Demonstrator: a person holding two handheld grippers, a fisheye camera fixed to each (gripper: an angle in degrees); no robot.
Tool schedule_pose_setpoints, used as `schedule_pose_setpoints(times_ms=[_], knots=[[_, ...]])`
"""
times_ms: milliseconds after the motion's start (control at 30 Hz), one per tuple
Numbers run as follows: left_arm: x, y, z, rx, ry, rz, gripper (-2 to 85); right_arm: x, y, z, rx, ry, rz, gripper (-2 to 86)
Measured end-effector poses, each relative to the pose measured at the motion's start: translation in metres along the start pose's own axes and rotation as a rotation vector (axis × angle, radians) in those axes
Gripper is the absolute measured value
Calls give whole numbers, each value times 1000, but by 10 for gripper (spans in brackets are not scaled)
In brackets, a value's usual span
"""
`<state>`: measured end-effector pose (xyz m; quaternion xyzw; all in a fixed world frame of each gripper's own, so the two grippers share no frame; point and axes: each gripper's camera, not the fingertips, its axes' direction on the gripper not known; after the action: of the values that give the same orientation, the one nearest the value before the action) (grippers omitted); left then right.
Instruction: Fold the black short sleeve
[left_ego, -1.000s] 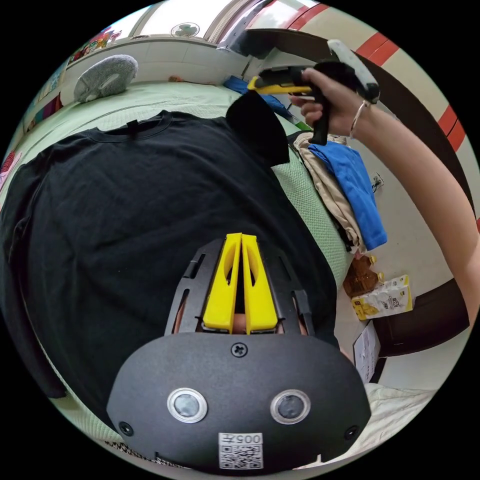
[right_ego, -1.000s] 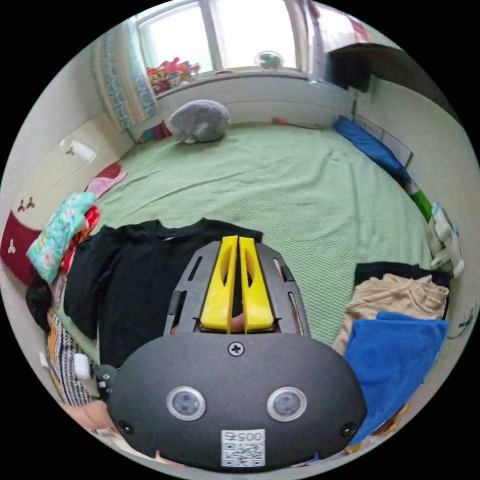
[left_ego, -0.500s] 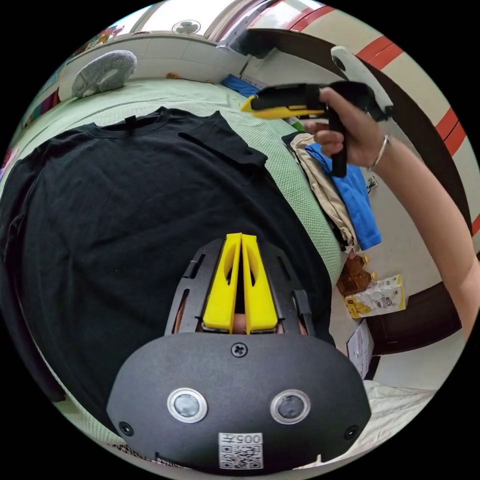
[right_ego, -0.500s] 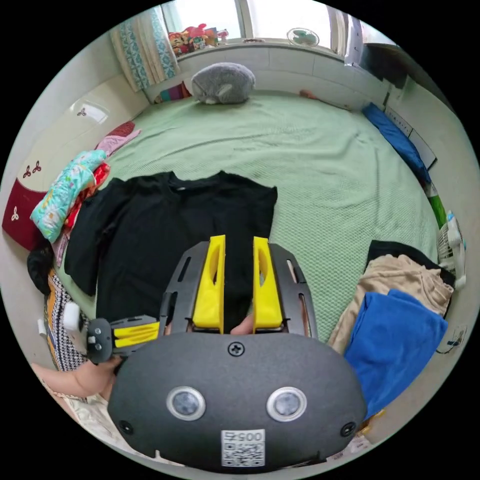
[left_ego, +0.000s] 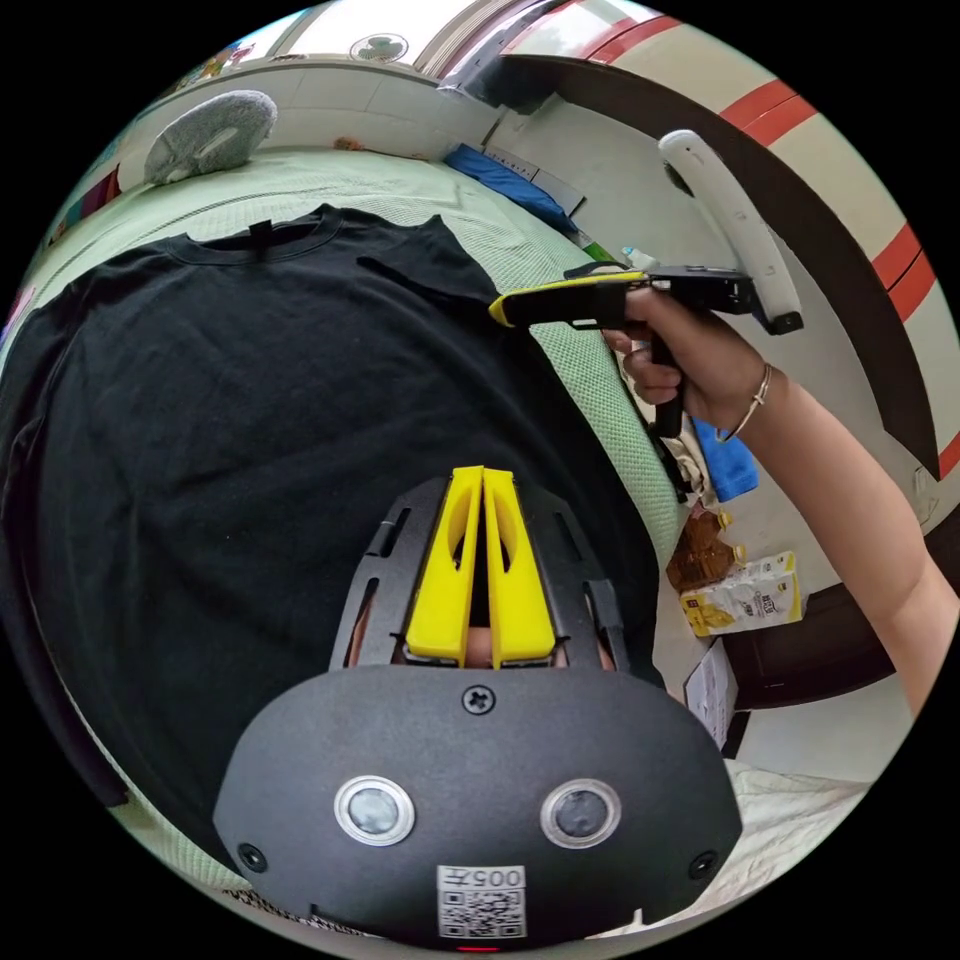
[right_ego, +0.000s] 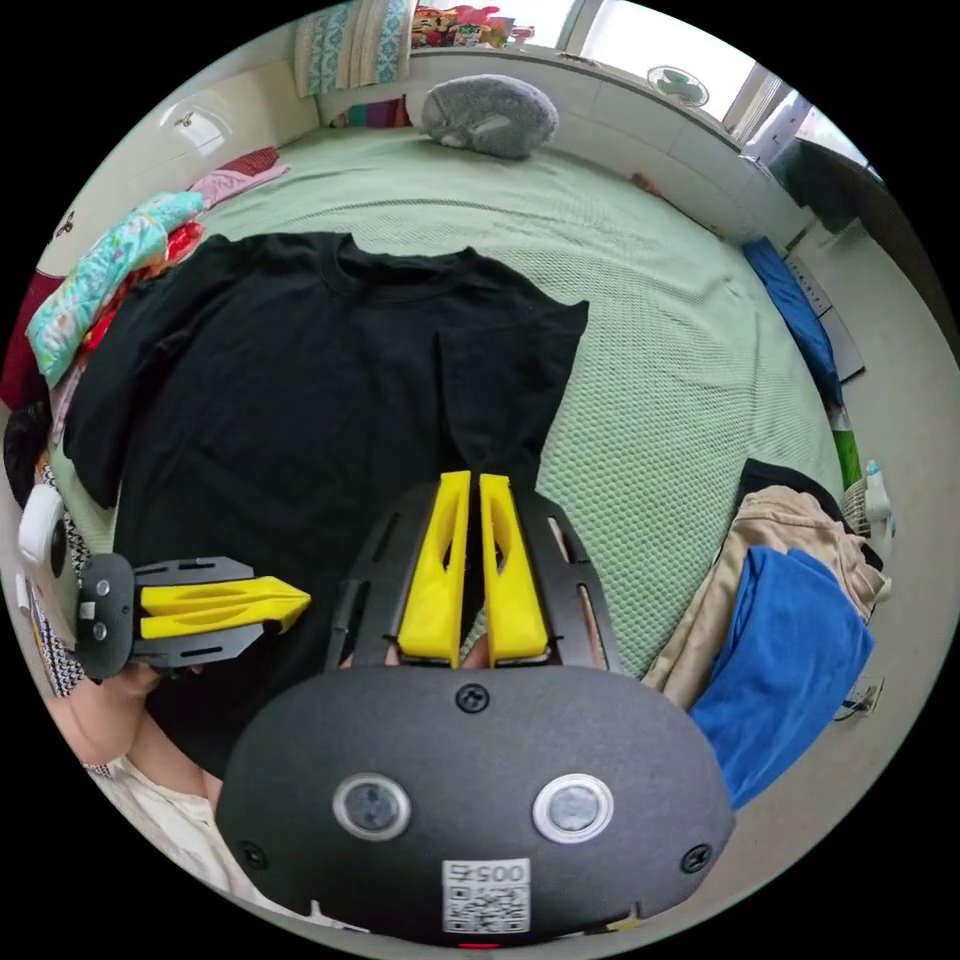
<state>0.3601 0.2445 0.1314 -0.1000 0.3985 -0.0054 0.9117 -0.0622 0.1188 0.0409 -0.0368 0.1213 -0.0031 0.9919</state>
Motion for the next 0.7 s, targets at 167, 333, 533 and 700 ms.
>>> schedule_pose_setpoints(times_ms=[167, 333, 533, 700], knots=[[-6, -5, 4, -1, -3, 4, -2, -14, -14, -24, 68, -62, -30, -12], [-14, -10, 8, -3, 16, -6, -2, -36, -29, -11, -22, -79, -103, 26], [-21, -15, 11, -8, 28, -11, -2, -38, -44, -5, -83, -70, -156, 75], [-24, -19, 14, -17, 26, -10, -3, -37, -71, -18, 11, -64, -153, 82]])
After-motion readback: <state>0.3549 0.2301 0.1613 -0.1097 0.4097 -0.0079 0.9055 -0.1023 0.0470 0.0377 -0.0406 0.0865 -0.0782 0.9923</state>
